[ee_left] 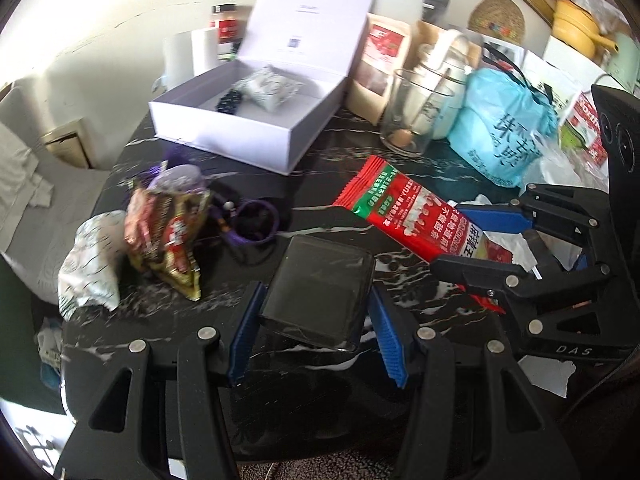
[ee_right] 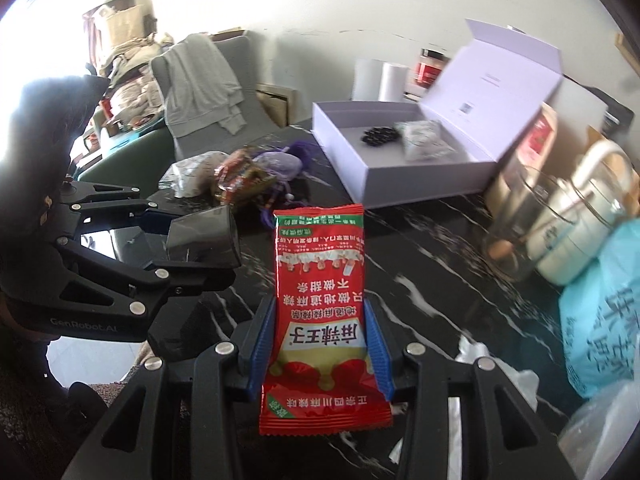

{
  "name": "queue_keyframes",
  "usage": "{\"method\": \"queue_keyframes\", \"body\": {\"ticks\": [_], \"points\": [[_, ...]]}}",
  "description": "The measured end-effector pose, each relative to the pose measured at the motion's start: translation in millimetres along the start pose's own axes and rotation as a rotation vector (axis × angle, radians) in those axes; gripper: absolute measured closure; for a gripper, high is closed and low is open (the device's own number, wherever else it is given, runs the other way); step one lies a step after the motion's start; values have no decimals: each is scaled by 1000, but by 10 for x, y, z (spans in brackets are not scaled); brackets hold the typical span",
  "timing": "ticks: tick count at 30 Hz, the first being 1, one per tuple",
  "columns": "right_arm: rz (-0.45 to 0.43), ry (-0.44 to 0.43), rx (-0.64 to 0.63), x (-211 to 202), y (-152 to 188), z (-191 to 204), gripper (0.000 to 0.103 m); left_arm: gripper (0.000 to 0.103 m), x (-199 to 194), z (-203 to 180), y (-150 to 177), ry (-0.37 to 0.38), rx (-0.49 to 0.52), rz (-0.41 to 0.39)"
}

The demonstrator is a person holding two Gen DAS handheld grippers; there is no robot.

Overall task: Organize objects
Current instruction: 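Carry the red snack packet in the right gripper over the open white box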

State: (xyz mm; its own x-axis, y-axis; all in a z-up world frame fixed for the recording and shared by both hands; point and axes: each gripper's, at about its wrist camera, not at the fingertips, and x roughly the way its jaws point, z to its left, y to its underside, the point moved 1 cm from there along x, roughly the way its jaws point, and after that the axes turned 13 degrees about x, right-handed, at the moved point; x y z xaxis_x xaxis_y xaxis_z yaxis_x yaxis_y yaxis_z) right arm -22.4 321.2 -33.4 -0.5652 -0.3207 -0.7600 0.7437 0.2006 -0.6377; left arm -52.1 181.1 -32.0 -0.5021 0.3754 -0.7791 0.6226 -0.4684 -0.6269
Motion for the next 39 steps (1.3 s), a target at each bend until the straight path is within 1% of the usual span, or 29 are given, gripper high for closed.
{"method": "queue_keyframes", "body": {"ticks": [6,9,14,23,39], "points": [[5,30,51,-14,26,-187,60,52,112,-112,-148,17,39,22],[7,35,70,7,8,-257,60,52,165,-122,-222,26,56,35],[0,33,81,29,-86,-318,60,52,217,-72,-366,16,73,42],[-8,38,74,151,-409,-410,60,52,247,175,-678,-12,86,33],[-16,26,42,451,-1022,-441,60,52,382,735,-1242,-55,110,3]]}}
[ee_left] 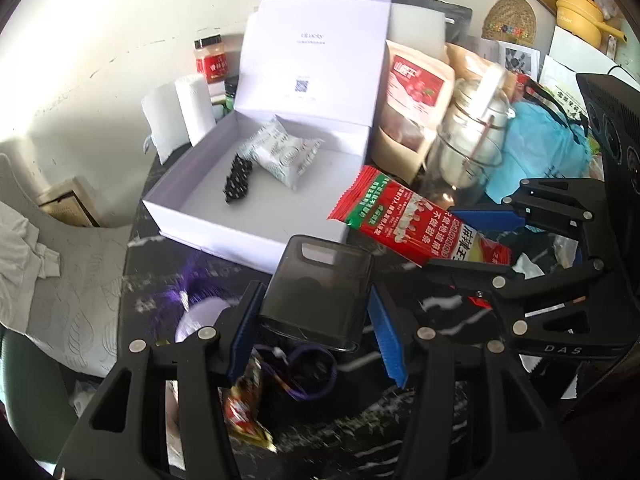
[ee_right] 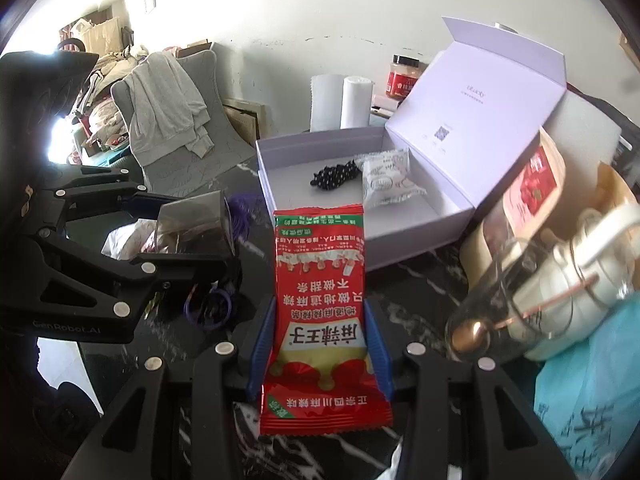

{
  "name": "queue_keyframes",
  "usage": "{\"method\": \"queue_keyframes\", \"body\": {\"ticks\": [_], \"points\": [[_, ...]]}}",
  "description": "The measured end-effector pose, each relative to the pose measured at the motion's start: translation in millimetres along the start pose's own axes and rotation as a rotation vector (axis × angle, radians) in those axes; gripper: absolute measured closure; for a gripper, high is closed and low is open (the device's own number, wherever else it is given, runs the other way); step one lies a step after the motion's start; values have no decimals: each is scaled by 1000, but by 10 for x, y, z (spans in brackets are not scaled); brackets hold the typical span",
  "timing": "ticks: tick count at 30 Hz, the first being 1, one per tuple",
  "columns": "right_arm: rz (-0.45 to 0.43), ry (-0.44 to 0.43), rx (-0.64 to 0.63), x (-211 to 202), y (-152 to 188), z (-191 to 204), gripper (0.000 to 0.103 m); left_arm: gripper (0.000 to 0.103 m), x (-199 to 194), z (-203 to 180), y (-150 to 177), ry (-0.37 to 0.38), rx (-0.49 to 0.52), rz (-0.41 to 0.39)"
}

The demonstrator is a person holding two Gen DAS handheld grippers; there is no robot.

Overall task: Organize objects
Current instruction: 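Carry the red snack packet in the right gripper over the open white box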

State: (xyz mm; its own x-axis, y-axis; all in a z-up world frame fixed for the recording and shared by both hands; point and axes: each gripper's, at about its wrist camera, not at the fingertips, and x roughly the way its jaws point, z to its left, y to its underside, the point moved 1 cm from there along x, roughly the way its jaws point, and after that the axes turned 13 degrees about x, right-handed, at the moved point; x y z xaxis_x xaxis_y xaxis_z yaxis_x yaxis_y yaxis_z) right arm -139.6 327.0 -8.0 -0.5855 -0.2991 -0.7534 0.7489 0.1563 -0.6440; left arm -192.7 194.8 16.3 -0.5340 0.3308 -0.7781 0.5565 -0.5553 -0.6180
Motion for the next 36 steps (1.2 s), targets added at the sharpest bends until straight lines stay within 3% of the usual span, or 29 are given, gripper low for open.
{"method": "queue_keyframes", "body": {"ticks": [24,36], "points": [[-24,-7,-45,494,-989,-42,60,52,464,1003,-799,-37,25,0],[-5,-24,12,891,-1477,-169,60,56,771,1461,-1171,-60,56,14]]}}
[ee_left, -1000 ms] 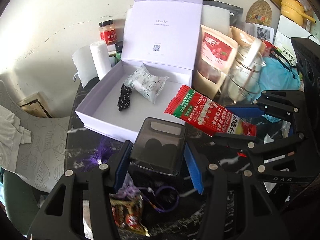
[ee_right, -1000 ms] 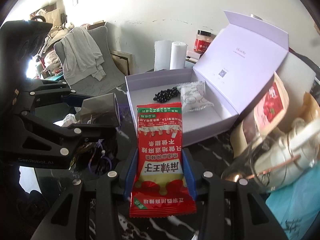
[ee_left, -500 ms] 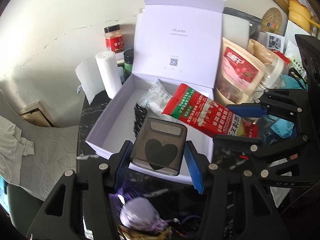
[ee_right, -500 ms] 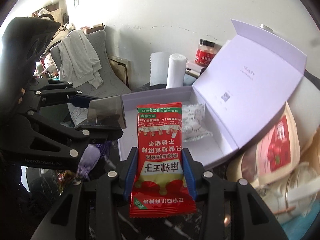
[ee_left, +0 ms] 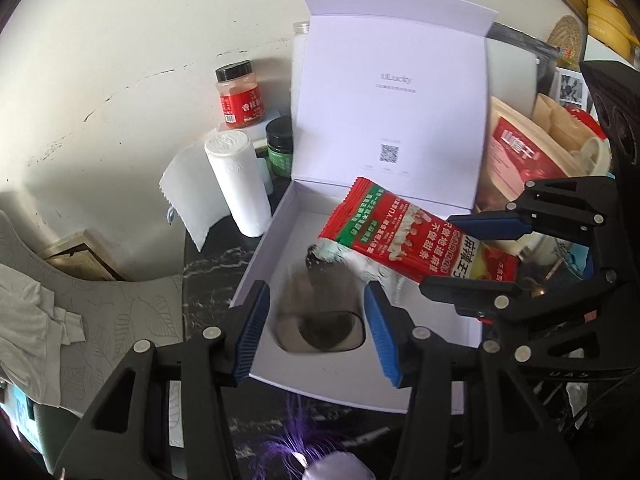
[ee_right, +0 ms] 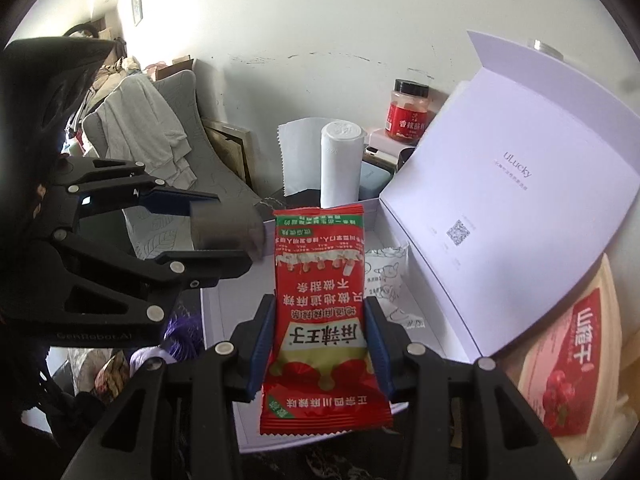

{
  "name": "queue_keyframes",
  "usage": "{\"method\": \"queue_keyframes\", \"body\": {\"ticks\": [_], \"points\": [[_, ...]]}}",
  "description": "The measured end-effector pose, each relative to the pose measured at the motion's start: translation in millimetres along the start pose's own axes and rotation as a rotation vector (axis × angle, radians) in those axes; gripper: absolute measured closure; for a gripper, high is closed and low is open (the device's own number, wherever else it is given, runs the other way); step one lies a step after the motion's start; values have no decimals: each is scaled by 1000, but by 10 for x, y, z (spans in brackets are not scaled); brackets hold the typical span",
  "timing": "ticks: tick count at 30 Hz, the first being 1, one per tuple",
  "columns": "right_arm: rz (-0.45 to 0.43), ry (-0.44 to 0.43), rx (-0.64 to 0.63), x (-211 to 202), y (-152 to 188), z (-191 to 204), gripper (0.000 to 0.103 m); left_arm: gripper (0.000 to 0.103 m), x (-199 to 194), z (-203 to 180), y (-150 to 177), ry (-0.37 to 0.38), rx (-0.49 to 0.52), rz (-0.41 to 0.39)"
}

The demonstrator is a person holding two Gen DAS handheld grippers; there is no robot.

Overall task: Organize objects
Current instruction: 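Carry the red snack packet in the right gripper over the open white box, then lower the red packet into the box and open the right gripper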

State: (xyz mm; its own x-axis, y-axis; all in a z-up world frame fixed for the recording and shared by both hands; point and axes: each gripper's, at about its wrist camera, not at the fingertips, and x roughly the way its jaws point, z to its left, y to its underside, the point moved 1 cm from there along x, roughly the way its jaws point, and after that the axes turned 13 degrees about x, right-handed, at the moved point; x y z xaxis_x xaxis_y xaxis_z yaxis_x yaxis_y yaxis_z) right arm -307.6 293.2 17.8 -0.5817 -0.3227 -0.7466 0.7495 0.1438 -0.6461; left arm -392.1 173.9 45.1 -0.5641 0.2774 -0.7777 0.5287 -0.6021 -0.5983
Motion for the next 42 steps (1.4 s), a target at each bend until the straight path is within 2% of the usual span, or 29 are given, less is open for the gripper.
{"method": "queue_keyframes", "body": {"ticks": [6,14,27,42], "points": [[30,21,25,277,-130,-81,60,61,336,134,-80,35,-3,33],[70,45,37,562,-92,-130,60,63,662,180,51,70,-49,67],[102,61,29,671,-6,-80,59,62,602,103,198,44,-60,89],[190,50,31,882,241,-44,57,62,591,1,382,16,-94,131]]}}
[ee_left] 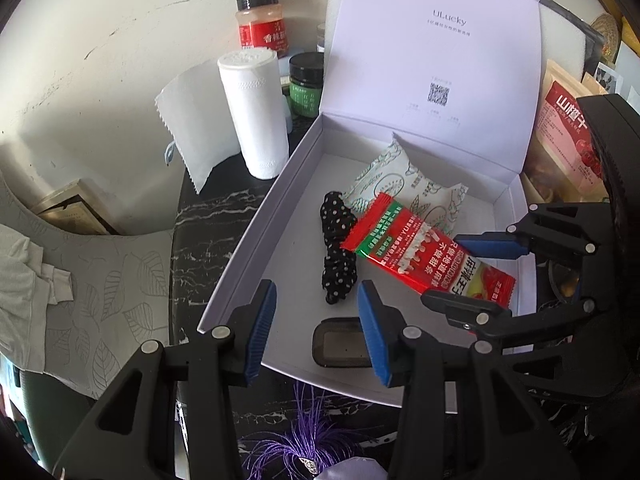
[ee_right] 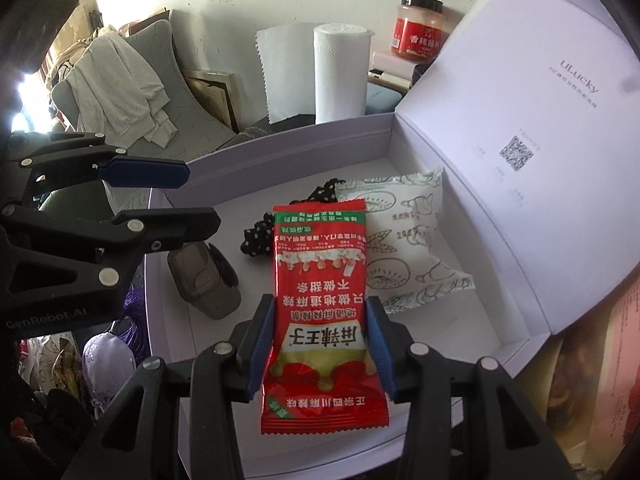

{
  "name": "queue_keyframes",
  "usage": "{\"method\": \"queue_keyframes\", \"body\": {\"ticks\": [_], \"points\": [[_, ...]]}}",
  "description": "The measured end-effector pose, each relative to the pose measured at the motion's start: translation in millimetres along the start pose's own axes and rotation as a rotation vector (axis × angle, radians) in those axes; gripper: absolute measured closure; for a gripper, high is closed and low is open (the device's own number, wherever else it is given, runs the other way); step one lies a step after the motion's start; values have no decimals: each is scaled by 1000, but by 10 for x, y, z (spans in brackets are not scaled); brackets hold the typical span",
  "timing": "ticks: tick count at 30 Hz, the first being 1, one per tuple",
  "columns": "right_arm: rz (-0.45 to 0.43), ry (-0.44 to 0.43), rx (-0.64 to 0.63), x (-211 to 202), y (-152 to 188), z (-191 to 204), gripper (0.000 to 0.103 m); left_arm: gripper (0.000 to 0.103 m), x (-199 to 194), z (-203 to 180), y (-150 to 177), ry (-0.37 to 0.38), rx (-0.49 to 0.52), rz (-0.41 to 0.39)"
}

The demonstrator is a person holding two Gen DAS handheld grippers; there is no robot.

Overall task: Organize objects
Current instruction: 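Lower the red packet into the box and open the right gripper, then withdraw both tools from the box back toward the remaining snacks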

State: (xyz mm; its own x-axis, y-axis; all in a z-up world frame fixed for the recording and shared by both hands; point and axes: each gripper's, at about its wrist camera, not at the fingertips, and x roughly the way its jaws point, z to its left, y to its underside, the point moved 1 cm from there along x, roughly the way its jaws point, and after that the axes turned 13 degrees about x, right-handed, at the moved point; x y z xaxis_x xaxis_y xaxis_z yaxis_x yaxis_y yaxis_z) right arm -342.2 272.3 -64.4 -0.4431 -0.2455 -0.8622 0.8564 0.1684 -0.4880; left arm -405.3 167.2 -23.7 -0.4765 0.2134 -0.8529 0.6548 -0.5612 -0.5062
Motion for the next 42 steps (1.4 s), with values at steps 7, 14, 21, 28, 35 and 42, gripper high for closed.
{"method": "queue_keyframes", "body": {"ticks": [7,14,21,28,35,42], "points": [[35,31,-7,69,85,12,42,47,31,-48,65,-8,-8,25],[18,62,10,-30,99,-25,34,34,-98,-62,96,-44,-13,12],[-34,87,24,-305,85,-36,34,33,-374,-14,133,-44,-62,-27],[-91,100,22,-613,57,37,34,32,-731,-34,180,-65,-83,-55],[-140,102,16,-911,91,130,31,28,-1137,-89,280,-113,-98,-93],[-188,88,-10,-1208,188,298,29,24,-1598,-162,472,-169,-101,-121]]}}
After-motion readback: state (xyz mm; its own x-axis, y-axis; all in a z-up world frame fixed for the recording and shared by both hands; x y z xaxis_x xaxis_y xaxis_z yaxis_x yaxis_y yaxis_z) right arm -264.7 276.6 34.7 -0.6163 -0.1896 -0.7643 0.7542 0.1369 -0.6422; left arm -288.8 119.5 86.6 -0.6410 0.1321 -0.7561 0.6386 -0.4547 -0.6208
